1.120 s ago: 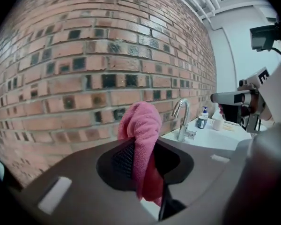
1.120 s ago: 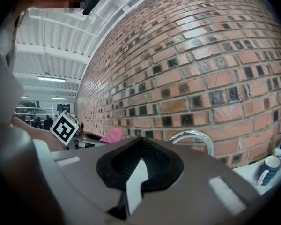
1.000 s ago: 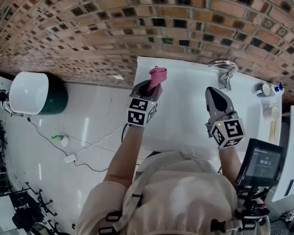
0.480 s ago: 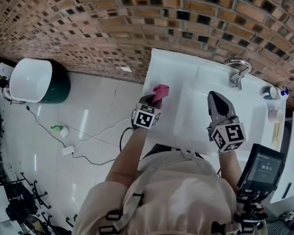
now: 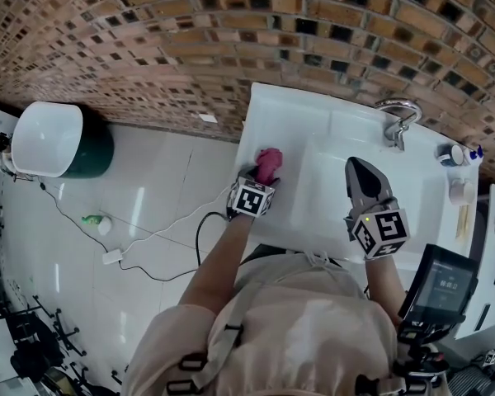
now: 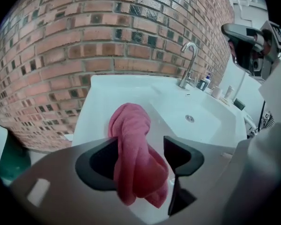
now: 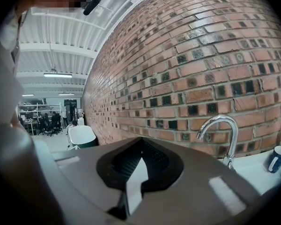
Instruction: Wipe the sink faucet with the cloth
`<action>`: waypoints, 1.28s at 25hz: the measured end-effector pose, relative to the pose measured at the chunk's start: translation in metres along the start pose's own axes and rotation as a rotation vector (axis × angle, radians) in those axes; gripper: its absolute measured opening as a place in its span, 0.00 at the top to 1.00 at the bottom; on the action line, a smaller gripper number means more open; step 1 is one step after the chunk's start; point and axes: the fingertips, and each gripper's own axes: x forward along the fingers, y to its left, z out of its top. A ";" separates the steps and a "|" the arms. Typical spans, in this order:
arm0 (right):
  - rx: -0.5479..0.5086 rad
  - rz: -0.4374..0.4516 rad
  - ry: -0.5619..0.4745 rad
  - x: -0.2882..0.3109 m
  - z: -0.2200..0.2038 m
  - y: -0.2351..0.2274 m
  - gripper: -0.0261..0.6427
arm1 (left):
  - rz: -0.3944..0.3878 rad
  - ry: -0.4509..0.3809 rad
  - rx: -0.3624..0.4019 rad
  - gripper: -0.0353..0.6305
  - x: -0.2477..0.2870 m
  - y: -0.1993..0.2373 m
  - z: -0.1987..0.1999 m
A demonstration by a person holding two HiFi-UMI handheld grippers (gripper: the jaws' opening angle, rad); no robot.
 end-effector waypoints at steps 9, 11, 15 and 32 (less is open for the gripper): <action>0.017 -0.014 -0.013 0.008 0.003 -0.022 0.98 | 0.114 -0.402 0.017 0.51 -0.077 0.006 0.112; 0.017 -0.011 -0.020 0.010 0.007 -0.023 0.98 | 0.127 -0.542 0.077 0.75 -0.103 -0.003 0.156; 0.006 -0.009 -0.038 0.011 0.016 -0.027 0.98 | 0.108 -0.750 0.202 0.94 -0.137 -0.032 0.224; 0.002 -0.075 -0.078 0.003 0.033 -0.066 0.99 | -0.112 -0.797 0.314 0.94 -0.115 -0.112 0.267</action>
